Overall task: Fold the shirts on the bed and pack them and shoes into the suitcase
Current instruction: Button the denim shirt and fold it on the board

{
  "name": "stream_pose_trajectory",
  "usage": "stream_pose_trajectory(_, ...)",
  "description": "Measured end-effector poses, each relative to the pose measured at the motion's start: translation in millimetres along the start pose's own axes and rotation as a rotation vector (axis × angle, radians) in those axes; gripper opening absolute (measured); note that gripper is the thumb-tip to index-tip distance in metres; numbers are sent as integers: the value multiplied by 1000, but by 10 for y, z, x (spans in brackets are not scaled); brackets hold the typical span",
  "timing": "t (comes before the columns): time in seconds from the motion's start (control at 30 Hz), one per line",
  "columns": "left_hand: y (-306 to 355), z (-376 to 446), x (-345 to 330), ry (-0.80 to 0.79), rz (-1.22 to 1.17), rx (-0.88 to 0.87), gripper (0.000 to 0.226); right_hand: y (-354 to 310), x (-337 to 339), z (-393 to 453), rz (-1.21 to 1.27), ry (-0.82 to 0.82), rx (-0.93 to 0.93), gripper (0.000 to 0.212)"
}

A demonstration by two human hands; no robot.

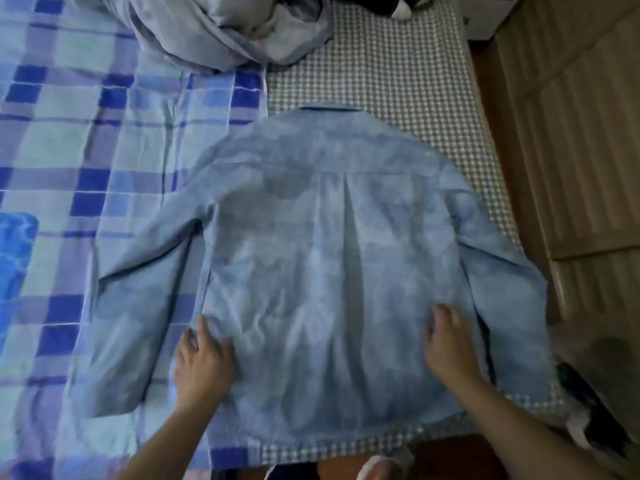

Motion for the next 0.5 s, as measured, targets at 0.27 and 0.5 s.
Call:
stream_pose_trajectory(0.27,-177,281,93,-46,-129,126,22,822,33,-11,120,-68,-372,68)
stream_pose_trajectory(0.5,-497,-205,40,-183,-49,216,38,913,252,-88,67,-134,-421,27)
Point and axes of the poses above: each hand's wrist, its own z-axis towards the middle knuckle, its own x-axis out of the back of the hand, y = z × x, the point moved 1 cm from there along z, towards the middle knuckle, and after that the axes turned 2 degrees about x, right-handed, at the moved point
